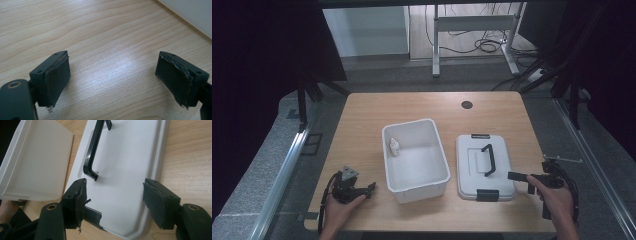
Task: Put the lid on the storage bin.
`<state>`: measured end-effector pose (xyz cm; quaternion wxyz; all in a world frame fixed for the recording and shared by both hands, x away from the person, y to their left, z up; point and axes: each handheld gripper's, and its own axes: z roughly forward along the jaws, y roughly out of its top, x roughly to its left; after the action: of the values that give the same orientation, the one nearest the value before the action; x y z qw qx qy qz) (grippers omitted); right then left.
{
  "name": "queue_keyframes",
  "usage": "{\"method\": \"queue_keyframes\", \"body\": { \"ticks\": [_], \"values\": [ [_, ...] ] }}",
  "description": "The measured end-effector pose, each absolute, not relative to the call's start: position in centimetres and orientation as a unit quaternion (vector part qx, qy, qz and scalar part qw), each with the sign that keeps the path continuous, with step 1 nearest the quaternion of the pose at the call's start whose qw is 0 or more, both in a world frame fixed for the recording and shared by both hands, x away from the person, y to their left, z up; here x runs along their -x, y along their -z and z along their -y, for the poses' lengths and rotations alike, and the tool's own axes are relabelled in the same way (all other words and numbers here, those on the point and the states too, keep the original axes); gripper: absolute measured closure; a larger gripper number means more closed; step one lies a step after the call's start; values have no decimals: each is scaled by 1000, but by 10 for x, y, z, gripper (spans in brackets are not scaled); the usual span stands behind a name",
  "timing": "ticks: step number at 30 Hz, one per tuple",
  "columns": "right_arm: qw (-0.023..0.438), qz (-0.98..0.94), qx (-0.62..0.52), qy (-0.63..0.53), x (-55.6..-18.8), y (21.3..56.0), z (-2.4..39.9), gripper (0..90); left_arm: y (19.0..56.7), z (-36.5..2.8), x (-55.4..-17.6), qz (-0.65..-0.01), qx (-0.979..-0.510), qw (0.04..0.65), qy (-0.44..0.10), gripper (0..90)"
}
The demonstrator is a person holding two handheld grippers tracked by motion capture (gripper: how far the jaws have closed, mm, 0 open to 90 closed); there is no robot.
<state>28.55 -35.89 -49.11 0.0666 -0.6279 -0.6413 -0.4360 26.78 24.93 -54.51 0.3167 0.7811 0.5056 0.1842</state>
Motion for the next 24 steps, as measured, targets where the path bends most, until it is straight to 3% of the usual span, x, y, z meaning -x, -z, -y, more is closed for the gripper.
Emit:
{"method": "queue_keyframes", "body": {
  "ticks": [24],
  "values": [
    [67,653,618,433,-299,463,347,346,545,-250,-267,-508,-780,316,-185,126]
  ]
}}
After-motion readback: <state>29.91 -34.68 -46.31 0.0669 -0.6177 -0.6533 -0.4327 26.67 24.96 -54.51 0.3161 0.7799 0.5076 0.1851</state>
